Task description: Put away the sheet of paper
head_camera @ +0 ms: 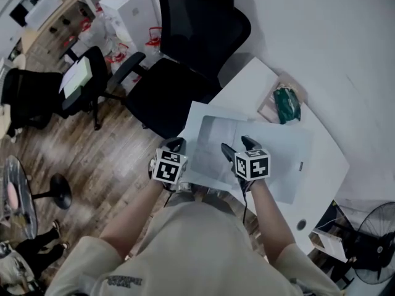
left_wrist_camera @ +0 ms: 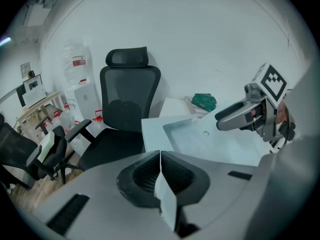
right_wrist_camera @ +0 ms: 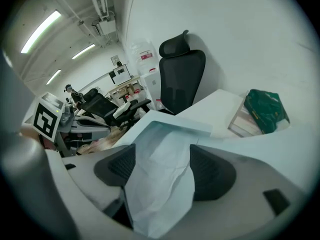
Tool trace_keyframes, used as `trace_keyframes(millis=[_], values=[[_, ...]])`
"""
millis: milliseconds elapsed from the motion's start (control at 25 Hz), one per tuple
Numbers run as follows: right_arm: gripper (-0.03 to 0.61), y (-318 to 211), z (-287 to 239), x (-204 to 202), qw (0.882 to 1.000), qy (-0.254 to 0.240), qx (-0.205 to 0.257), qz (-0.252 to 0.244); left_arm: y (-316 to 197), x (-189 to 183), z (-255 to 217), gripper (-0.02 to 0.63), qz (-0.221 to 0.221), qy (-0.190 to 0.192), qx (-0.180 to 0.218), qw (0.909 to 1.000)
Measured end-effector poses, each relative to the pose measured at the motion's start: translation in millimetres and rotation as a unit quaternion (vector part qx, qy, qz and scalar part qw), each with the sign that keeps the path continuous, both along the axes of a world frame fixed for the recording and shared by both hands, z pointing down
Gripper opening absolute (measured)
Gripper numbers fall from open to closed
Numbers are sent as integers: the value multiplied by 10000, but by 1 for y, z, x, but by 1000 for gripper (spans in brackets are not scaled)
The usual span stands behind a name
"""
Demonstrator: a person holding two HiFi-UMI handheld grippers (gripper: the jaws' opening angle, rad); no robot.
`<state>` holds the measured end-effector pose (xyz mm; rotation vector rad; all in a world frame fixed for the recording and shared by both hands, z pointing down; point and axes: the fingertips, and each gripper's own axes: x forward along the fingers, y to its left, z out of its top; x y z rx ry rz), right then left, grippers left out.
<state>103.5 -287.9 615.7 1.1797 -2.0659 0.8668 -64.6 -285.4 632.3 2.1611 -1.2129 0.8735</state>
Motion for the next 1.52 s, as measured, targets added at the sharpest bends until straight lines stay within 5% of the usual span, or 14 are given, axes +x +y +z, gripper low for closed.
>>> trace_keyframes(millis=[240,560,880,1080,1520], values=[[336,-4,-64,8,9978,-253,607,88,-20,-8,-55,23,-61,53,532,9985],[336,-16,-171,12,9832,-685,1673,268,-32,0,-142,23,469,-219,1471,9878],[333,-16,-276,23,9540,-814,2854,434,-29,22,-233,23,981,-496,2613,9590],[324,0,-335,33,9324,-762,3512,388,-22,34,-287,24,1151,-775,3392,9304],[276,42,-429,47,8916,-600,4474,350,1,42,-392,23,875,738,3942,9119]])
